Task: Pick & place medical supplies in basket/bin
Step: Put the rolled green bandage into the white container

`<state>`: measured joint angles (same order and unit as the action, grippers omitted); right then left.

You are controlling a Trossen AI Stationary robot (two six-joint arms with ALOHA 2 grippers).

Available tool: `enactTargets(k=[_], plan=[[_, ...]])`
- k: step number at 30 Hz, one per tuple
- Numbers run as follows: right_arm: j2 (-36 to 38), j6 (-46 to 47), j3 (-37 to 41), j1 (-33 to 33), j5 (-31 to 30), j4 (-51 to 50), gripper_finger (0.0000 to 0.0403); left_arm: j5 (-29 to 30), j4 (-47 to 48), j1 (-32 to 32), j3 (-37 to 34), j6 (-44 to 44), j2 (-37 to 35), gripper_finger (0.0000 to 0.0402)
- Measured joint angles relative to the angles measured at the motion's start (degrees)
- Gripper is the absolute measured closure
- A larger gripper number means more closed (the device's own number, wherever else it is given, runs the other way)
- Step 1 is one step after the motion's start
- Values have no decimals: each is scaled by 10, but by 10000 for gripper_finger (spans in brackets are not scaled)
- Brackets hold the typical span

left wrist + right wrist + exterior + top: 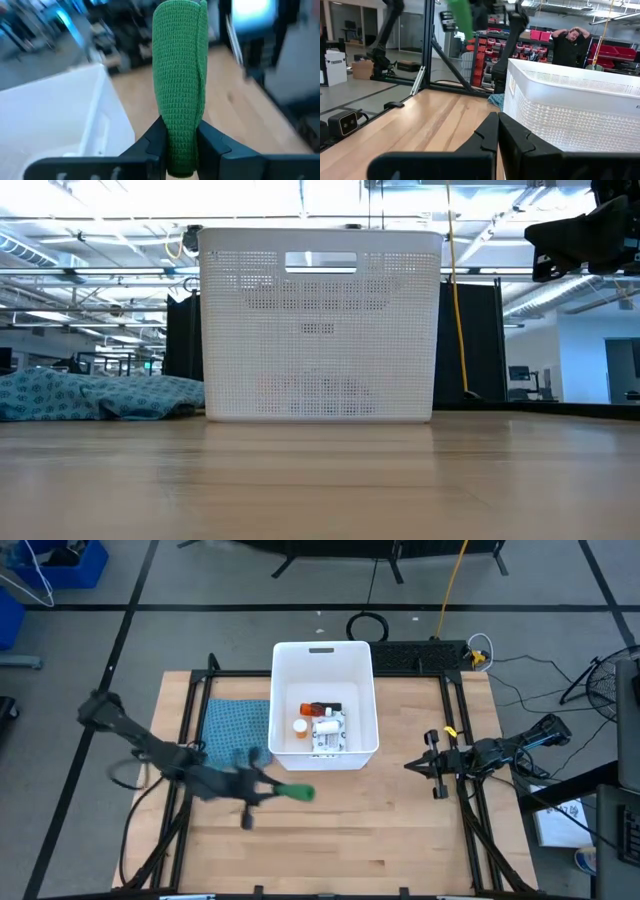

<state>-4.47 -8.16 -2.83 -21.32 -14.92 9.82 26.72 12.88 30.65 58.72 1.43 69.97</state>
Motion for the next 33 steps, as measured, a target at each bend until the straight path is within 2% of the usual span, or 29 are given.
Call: enactTargets(k=[4, 9, 15, 19, 23, 27, 29, 33], plan=[[0, 0, 0, 0, 0, 1, 403, 60, -184, 14, -175, -19, -128, 327], [0, 0, 0, 0, 0, 2, 403, 119, -326, 16, -350, -49, -242, 333], [0, 0, 0, 0, 0, 2, 403, 146, -496, 16, -503, -57, -301, 337], [0, 0, 0, 0, 0, 2, 403, 159, -581, 6, -553, -71, -307, 332], [0, 0, 0, 0, 0, 2, 403, 160, -597, -17, -545, -78, -307, 338], [0, 0, 0, 0, 0, 2, 403, 156, -561, -50, -472, -49, -307, 342], [0, -1, 0, 0, -1, 2, 403, 150, -478, -74, -405, -39, -307, 341], [0, -9, 0, 0, -1, 6, 403, 121, -212, -147, -220, -75, -268, 340]])
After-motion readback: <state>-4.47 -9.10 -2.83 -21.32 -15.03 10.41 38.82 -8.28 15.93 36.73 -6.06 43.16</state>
